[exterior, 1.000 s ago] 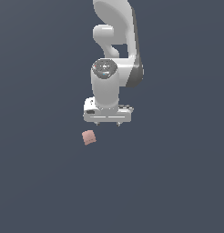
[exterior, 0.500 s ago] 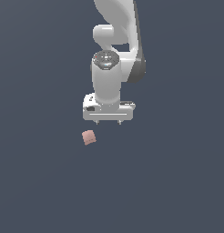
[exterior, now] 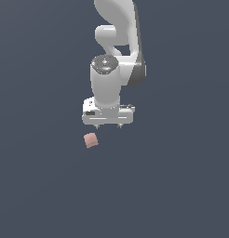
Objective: Pick up the object and move it to a goal position.
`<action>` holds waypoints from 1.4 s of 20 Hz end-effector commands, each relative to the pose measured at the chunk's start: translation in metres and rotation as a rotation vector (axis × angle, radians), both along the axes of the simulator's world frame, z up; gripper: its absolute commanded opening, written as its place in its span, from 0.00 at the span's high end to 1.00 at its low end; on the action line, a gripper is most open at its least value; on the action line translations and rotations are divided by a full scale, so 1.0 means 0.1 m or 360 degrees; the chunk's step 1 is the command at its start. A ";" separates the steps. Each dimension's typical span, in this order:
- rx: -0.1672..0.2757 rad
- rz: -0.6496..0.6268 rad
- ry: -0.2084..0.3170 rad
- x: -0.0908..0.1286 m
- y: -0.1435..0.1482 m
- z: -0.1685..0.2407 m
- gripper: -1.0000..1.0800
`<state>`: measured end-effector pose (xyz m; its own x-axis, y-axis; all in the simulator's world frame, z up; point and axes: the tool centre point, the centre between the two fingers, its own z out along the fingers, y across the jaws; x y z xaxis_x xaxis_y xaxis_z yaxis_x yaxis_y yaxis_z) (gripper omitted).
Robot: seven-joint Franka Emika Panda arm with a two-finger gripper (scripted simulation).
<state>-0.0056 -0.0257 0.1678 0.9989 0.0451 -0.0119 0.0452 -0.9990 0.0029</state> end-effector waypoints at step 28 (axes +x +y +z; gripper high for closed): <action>0.0008 0.0538 -0.0017 -0.08 -1.00 -0.77 0.04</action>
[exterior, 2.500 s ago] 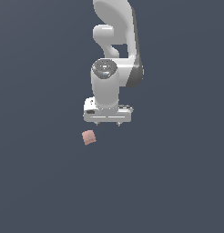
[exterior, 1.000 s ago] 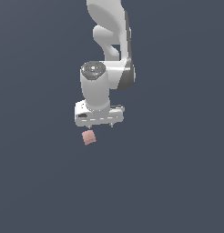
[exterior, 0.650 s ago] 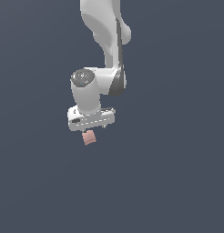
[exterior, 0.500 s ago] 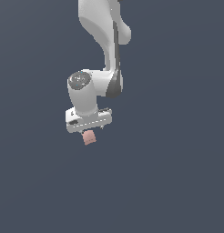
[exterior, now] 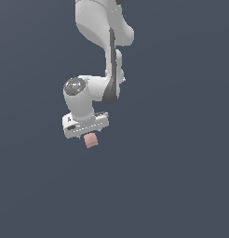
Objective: Pick up the object and move it to a goal position.
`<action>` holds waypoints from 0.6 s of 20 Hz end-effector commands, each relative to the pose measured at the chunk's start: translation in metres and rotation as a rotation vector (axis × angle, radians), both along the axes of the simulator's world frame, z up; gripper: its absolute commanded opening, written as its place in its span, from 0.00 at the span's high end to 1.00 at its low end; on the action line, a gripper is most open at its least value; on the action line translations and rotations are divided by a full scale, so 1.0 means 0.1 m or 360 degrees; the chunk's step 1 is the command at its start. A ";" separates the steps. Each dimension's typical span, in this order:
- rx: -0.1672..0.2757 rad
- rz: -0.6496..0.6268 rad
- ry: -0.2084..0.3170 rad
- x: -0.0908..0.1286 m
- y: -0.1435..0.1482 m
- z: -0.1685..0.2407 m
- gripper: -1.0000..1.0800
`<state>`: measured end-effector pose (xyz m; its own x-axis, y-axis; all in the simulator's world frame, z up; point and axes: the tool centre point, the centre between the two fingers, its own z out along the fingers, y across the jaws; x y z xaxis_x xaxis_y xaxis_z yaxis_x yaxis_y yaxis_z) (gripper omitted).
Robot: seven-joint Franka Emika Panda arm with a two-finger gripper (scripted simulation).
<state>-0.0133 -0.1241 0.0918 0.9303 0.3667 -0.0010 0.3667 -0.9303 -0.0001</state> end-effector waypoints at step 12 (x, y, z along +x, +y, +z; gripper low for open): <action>0.0000 0.0016 -0.0001 -0.01 -0.03 -0.26 0.04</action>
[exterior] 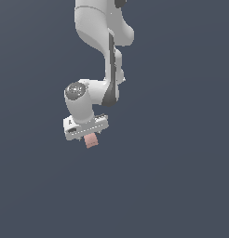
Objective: Pick up the object and move it to a goal position.
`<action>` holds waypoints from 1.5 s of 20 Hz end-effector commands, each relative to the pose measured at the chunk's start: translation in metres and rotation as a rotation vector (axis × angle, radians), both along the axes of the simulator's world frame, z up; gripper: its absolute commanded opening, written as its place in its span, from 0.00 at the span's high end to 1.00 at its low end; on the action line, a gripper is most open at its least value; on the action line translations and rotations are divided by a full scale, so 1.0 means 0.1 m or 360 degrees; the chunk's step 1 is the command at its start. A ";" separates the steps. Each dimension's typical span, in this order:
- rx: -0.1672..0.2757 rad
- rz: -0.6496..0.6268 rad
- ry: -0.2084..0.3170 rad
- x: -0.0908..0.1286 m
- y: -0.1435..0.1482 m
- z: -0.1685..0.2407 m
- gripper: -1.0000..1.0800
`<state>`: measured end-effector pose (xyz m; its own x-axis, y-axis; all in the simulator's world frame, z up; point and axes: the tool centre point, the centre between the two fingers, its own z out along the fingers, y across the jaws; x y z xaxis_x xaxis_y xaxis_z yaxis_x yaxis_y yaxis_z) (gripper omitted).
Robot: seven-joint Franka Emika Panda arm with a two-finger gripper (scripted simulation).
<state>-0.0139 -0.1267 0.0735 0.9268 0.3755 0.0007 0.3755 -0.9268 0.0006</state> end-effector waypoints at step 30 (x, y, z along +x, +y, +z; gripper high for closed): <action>0.0000 0.0003 0.0001 -0.04 -0.11 -0.04 1.00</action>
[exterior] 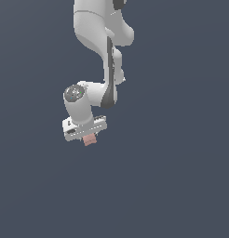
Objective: Pick up the object and move it to a goal position.
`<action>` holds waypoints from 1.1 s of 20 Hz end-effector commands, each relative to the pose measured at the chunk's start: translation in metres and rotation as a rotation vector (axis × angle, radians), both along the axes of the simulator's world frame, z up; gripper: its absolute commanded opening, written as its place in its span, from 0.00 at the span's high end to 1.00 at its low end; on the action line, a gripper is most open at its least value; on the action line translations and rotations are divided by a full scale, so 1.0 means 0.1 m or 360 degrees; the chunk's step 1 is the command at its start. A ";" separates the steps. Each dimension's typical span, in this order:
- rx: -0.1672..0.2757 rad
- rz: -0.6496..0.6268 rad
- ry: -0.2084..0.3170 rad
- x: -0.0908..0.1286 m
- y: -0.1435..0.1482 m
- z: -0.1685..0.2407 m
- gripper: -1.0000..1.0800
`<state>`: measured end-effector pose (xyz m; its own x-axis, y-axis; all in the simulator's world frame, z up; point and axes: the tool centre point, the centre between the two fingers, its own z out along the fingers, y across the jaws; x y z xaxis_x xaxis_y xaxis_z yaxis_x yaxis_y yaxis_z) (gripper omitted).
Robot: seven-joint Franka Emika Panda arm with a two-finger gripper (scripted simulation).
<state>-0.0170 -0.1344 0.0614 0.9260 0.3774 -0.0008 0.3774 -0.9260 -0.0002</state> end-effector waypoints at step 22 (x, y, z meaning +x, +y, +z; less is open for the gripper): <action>0.0001 0.0001 -0.0002 -0.21 -0.72 2.19 1.00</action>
<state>-0.0369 -0.2025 0.2687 0.9261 0.3772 0.0018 0.3772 -0.9261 0.0009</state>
